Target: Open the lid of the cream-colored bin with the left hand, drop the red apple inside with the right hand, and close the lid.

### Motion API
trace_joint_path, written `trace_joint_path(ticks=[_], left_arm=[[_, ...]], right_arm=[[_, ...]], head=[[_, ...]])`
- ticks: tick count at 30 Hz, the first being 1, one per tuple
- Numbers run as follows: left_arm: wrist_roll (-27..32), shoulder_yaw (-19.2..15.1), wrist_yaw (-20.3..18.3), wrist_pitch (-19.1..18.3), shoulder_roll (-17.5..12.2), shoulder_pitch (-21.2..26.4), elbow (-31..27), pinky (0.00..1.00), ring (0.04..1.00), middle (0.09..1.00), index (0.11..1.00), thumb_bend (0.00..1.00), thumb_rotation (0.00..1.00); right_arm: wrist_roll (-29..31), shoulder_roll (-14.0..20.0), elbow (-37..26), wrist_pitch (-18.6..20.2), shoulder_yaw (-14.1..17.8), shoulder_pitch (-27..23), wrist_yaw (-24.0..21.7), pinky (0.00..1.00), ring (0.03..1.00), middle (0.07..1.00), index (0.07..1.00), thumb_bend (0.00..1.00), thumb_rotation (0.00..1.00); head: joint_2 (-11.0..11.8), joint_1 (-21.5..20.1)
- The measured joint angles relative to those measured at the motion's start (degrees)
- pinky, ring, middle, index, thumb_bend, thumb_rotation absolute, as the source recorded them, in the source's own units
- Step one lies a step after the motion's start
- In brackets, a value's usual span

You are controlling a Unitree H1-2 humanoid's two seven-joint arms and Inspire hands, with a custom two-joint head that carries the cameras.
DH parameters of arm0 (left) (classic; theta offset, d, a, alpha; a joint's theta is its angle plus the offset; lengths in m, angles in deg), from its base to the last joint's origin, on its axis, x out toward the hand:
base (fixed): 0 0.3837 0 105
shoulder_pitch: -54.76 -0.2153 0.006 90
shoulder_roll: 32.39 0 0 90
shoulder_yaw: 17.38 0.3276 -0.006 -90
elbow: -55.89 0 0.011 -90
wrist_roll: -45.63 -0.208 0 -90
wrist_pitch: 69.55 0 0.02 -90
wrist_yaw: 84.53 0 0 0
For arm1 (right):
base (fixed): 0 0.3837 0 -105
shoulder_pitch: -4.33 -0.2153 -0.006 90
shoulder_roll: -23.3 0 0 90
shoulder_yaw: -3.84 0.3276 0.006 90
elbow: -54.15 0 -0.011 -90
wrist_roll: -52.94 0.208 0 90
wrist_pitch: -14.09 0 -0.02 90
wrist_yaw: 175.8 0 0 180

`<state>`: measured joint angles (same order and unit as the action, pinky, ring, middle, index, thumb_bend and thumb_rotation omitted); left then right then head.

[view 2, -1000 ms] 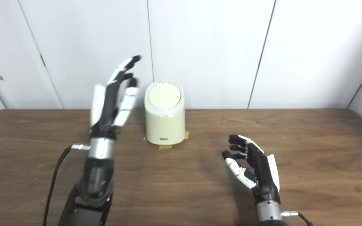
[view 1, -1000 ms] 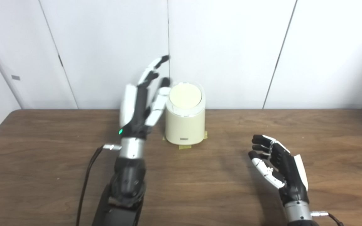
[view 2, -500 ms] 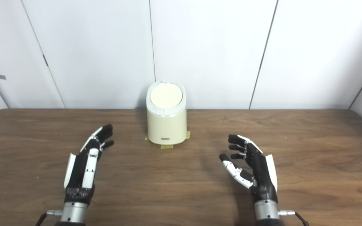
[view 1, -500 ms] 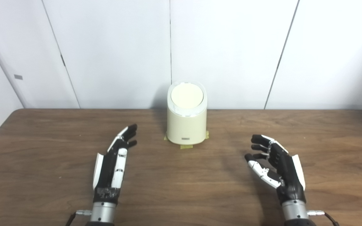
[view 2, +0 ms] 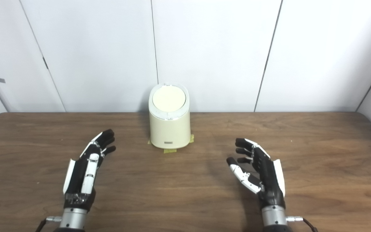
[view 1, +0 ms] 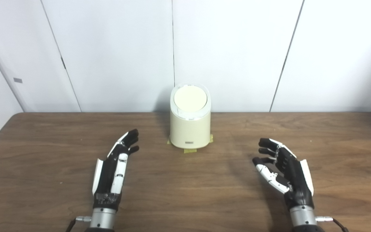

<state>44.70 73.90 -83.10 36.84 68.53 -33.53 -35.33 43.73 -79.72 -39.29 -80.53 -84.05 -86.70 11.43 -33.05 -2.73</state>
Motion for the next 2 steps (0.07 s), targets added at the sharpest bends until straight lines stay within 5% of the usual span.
trace_joint_path(ticks=[2], left_arm=[[0.0,-0.3,0.0,0.0,0.0,0.1,0.3,0.83,0.88,0.876,0.854,0.14,0.85]], right_arm=[[0.8,0.0,0.6,0.0,0.2,0.0,-0.1,0.61,0.723,0.743,0.723,0.24,0.23]], head=[[-0.1,0.2]])
